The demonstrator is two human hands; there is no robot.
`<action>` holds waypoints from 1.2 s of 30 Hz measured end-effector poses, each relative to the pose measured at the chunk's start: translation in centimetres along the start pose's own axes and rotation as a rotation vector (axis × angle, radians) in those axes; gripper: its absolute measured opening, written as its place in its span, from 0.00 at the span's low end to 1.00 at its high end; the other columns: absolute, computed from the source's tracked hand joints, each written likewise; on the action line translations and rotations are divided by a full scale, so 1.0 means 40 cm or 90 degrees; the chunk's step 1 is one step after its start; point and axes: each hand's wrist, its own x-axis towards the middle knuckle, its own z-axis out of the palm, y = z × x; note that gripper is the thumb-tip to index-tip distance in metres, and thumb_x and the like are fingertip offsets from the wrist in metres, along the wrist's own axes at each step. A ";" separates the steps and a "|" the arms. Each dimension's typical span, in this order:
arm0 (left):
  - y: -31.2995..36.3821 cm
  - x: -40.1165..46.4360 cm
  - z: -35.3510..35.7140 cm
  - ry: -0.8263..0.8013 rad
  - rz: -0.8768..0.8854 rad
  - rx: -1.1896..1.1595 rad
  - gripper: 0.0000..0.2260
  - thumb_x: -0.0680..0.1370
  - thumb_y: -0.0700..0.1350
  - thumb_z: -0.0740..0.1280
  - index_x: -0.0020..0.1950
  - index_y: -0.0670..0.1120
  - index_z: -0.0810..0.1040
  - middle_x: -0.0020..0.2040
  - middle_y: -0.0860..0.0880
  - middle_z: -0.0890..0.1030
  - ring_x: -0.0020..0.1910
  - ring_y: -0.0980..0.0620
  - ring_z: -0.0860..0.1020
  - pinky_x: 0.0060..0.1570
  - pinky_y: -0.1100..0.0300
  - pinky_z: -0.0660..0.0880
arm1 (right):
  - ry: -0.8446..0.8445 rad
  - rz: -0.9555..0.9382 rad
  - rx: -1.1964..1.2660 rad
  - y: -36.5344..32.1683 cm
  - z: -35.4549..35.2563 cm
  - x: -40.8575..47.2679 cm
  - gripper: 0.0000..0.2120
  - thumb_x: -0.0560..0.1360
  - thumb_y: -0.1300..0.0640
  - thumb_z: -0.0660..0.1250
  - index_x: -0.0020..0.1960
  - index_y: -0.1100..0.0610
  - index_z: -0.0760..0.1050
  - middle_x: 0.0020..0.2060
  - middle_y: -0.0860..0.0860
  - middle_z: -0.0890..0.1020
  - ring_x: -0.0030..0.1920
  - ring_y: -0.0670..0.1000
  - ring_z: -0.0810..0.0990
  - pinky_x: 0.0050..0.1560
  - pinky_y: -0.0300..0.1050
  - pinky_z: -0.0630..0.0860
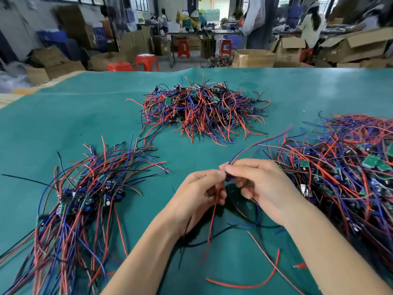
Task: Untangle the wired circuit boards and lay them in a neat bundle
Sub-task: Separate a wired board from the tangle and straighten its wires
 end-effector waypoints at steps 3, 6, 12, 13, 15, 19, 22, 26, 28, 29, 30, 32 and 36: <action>-0.006 -0.004 -0.003 -0.045 0.022 0.073 0.07 0.77 0.44 0.69 0.48 0.40 0.80 0.41 0.48 0.81 0.38 0.53 0.78 0.39 0.63 0.75 | 0.030 -0.006 0.009 0.006 -0.001 0.003 0.15 0.67 0.53 0.77 0.46 0.64 0.85 0.37 0.57 0.81 0.33 0.47 0.73 0.28 0.37 0.62; -0.009 -0.008 0.001 -0.035 0.033 0.174 0.17 0.79 0.48 0.65 0.49 0.33 0.78 0.34 0.49 0.75 0.31 0.54 0.72 0.31 0.65 0.68 | 0.062 -0.007 0.035 0.011 -0.003 0.005 0.17 0.66 0.55 0.78 0.45 0.69 0.82 0.35 0.58 0.78 0.32 0.50 0.73 0.30 0.40 0.62; 0.003 -0.012 0.009 -0.055 0.023 0.158 0.16 0.80 0.54 0.62 0.41 0.45 0.79 0.29 0.51 0.56 0.27 0.53 0.51 0.26 0.61 0.48 | 0.203 -0.046 0.079 0.018 -0.013 0.019 0.05 0.72 0.59 0.77 0.38 0.57 0.85 0.28 0.50 0.75 0.29 0.49 0.70 0.30 0.40 0.65; 0.003 -0.013 0.010 -0.063 0.019 0.156 0.16 0.81 0.54 0.61 0.41 0.45 0.78 0.28 0.51 0.56 0.27 0.54 0.51 0.25 0.62 0.48 | 0.250 -0.071 0.070 0.020 -0.024 0.024 0.07 0.72 0.60 0.77 0.36 0.56 0.84 0.26 0.47 0.75 0.28 0.47 0.70 0.29 0.38 0.66; 0.003 -0.017 0.013 -0.079 0.015 0.163 0.16 0.81 0.53 0.61 0.39 0.46 0.77 0.28 0.52 0.56 0.26 0.54 0.51 0.25 0.63 0.49 | 0.349 -0.131 -0.005 0.017 -0.050 0.029 0.10 0.73 0.61 0.77 0.34 0.55 0.83 0.25 0.43 0.76 0.27 0.44 0.71 0.30 0.37 0.66; 0.002 -0.017 0.017 -0.089 0.002 0.147 0.17 0.82 0.52 0.59 0.36 0.47 0.73 0.28 0.52 0.55 0.26 0.55 0.50 0.25 0.63 0.48 | 0.451 -0.180 0.011 0.014 -0.097 0.027 0.13 0.74 0.62 0.76 0.32 0.52 0.83 0.23 0.46 0.74 0.23 0.47 0.68 0.24 0.39 0.66; 0.000 -0.017 0.016 -0.105 -0.019 0.151 0.19 0.83 0.53 0.58 0.35 0.47 0.73 0.27 0.52 0.55 0.25 0.56 0.50 0.24 0.63 0.48 | 0.457 -0.204 0.001 0.012 -0.103 0.026 0.11 0.73 0.60 0.77 0.33 0.49 0.85 0.25 0.46 0.78 0.25 0.45 0.72 0.23 0.38 0.69; 0.002 -0.019 0.013 -0.137 -0.021 0.169 0.19 0.82 0.55 0.60 0.35 0.46 0.74 0.27 0.52 0.55 0.25 0.55 0.51 0.24 0.62 0.48 | 0.548 -0.258 -0.114 0.003 -0.123 0.024 0.04 0.70 0.49 0.75 0.38 0.39 0.84 0.28 0.43 0.83 0.30 0.49 0.79 0.36 0.55 0.81; 0.002 -0.019 0.012 -0.148 -0.020 0.176 0.19 0.81 0.55 0.60 0.35 0.46 0.74 0.27 0.50 0.55 0.25 0.54 0.51 0.24 0.62 0.48 | 0.600 -0.286 -0.108 -0.004 -0.145 0.017 0.04 0.71 0.48 0.74 0.38 0.39 0.84 0.29 0.44 0.83 0.31 0.49 0.82 0.40 0.62 0.82; 0.002 -0.019 0.012 -0.154 -0.018 0.185 0.19 0.81 0.55 0.59 0.35 0.46 0.74 0.28 0.49 0.55 0.26 0.54 0.51 0.24 0.62 0.49 | 0.632 -0.293 -0.091 -0.006 -0.157 0.016 0.04 0.70 0.47 0.73 0.37 0.41 0.83 0.29 0.44 0.83 0.32 0.50 0.82 0.40 0.63 0.82; 0.000 -0.018 0.011 -0.158 -0.015 0.196 0.19 0.82 0.55 0.59 0.36 0.46 0.75 0.28 0.49 0.54 0.26 0.53 0.51 0.24 0.62 0.49 | 0.662 -0.293 -0.068 -0.007 -0.167 0.015 0.05 0.70 0.47 0.73 0.36 0.44 0.83 0.29 0.45 0.82 0.31 0.50 0.83 0.38 0.62 0.82; -0.002 -0.017 0.013 -0.159 -0.008 0.207 0.19 0.82 0.55 0.59 0.37 0.47 0.76 0.28 0.49 0.55 0.26 0.53 0.51 0.23 0.63 0.50 | 0.714 -0.303 -0.030 -0.010 -0.179 0.016 0.06 0.72 0.47 0.71 0.38 0.48 0.80 0.29 0.46 0.81 0.28 0.47 0.82 0.32 0.53 0.81; -0.006 -0.012 0.011 -0.110 0.023 0.201 0.17 0.85 0.52 0.57 0.47 0.46 0.81 0.27 0.50 0.59 0.24 0.55 0.55 0.22 0.65 0.53 | 0.816 -0.335 -0.023 -0.015 -0.189 0.017 0.00 0.76 0.50 0.64 0.47 0.45 0.73 0.45 0.60 0.83 0.34 0.58 0.84 0.33 0.57 0.80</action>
